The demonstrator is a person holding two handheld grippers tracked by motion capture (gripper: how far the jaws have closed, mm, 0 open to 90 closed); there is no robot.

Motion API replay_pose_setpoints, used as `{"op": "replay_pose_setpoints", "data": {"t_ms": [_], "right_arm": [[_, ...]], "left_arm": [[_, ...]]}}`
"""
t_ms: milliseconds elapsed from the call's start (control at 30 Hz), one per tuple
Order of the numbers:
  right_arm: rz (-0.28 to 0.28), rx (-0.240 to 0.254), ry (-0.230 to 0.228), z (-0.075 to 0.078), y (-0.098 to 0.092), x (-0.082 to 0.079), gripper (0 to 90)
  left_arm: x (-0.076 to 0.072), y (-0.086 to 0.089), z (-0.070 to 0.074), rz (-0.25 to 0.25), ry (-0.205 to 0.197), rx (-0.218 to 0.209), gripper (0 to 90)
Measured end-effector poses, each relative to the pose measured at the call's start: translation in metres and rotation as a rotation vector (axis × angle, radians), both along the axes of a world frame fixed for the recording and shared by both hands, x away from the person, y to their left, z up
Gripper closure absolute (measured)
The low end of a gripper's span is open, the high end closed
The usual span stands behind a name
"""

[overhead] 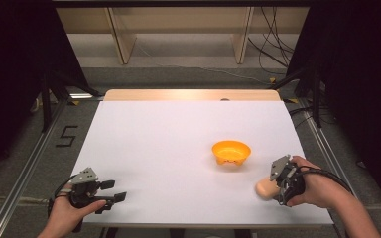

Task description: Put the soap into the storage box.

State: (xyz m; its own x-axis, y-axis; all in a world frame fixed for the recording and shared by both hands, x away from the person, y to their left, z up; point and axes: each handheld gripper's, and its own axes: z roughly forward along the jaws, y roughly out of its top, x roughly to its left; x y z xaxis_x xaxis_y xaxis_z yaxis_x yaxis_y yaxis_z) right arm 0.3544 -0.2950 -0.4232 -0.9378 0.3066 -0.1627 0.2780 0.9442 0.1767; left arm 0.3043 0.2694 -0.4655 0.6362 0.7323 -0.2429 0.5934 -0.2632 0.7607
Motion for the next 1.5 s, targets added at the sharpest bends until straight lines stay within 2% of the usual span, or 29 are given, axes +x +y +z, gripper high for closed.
{"op": "replay_pose_setpoints", "data": {"t_ms": [67, 100, 133, 167, 300, 367, 400, 433, 500, 567, 633, 667, 767, 800, 833, 900, 1067, 1100, 1133, 1300, 1500], "right_arm": [[0.023, -0.002, 0.012, -0.001, 0.002, 0.004, 20.5], [0.018, -0.005, 0.017, -0.003, 0.003, 0.005, 20.1], [0.026, -0.002, 0.018, -0.004, 0.003, 0.007, 19.7], [0.016, -0.004, 0.019, -0.005, 0.004, 0.008, 19.5], [0.033, -0.012, 0.034, -0.01, 0.006, 0.013, 19.6], [0.025, -0.014, 0.033, -0.011, 0.007, 0.014, 19.4], [0.025, -0.012, 0.039, -0.012, 0.008, 0.016, 19.4], [0.057, -0.019, 0.042, -0.013, 0.007, 0.019, 19.4], [0.039, -0.028, 0.043, -0.015, 0.009, 0.019, 19.4], [0.048, -0.034, 0.06, -0.017, 0.011, 0.021, 18.8], [0.071, -0.04, 0.049, -0.018, 0.012, 0.025, 18.7], [0.043, -0.04, 0.061, -0.018, 0.013, 0.023, 18.6], [0.059, -0.044, 0.07, -0.02, 0.015, 0.026, 18.5], [0.045, -0.052, 0.073, -0.021, 0.015, 0.025, 18.3], [0.079, -0.053, 0.068, -0.023, 0.016, 0.028, 18.2], [0.049, -0.054, 0.078, -0.025, 0.016, 0.027, 18.4], [0.034, -0.043, 0.094, -0.03, 0.017, 0.028, 20.1], [0.034, -0.043, 0.095, -0.031, 0.016, 0.028, 21.0], [0.026, -0.044, 0.097, -0.031, 0.016, 0.028, 21.7], [0.005, -0.025, 0.121, -0.032, 0.015, 0.031, 26.0], [-0.068, 0.001, 0.171, -0.033, 0.018, 0.033, 30.6]], "left_arm": [[0.0, 0.001, 0.0, -0.003, -0.002, -0.002, 29.9], [0.0, 0.001, 0.0, -0.002, 0.0, 0.003, 29.9], [0.001, 0.001, -0.001, -0.004, 0.0, -0.014, 29.9], [0.0, 0.001, -0.001, -0.004, 0.001, -0.011, 29.9], [0.0, 0.001, -0.001, -0.006, 0.001, -0.012, 29.9], [0.001, 0.001, -0.001, -0.009, -0.001, -0.01, 29.9], [0.0, 0.001, 0.0, -0.002, 0.0, 0.006, 29.9], [0.0, 0.001, 0.0, -0.002, 0.001, 0.005, 29.9], [0.0, 0.001, 0.0, -0.002, 0.001, 0.005, 29.9], [0.0, 0.001, -0.001, -0.004, 0.002, -0.012, 29.9], [0.0, 0.001, -0.001, 0.002, -0.001, -0.006, 29.9], [0.0, 0.001, 0.0, 0.002, 0.002, -0.001, 29.9], [0.001, 0.001, -0.001, -0.006, 0.001, -0.012, 29.9], [0.0, 0.001, -0.001, -0.006, 0.001, -0.012, 29.9], [0.001, 0.001, -0.001, -0.007, 0.0, -0.011, 29.9], [0.001, 0.001, -0.001, -0.006, 0.0, -0.011, 29.9], [0.001, 0.001, -0.001, -0.006, 0.002, -0.012, 29.9], [0.0, 0.001, 0.0, 0.001, 0.002, 0.0, 29.9], [0.001, 0.001, -0.001, -0.007, 0.003, -0.011, 29.9], [0.001, 0.001, -0.001, -0.006, 0.003, -0.011, 29.9], [0.0, 0.001, -0.001, -0.007, 0.004, -0.008, 29.9]]}}
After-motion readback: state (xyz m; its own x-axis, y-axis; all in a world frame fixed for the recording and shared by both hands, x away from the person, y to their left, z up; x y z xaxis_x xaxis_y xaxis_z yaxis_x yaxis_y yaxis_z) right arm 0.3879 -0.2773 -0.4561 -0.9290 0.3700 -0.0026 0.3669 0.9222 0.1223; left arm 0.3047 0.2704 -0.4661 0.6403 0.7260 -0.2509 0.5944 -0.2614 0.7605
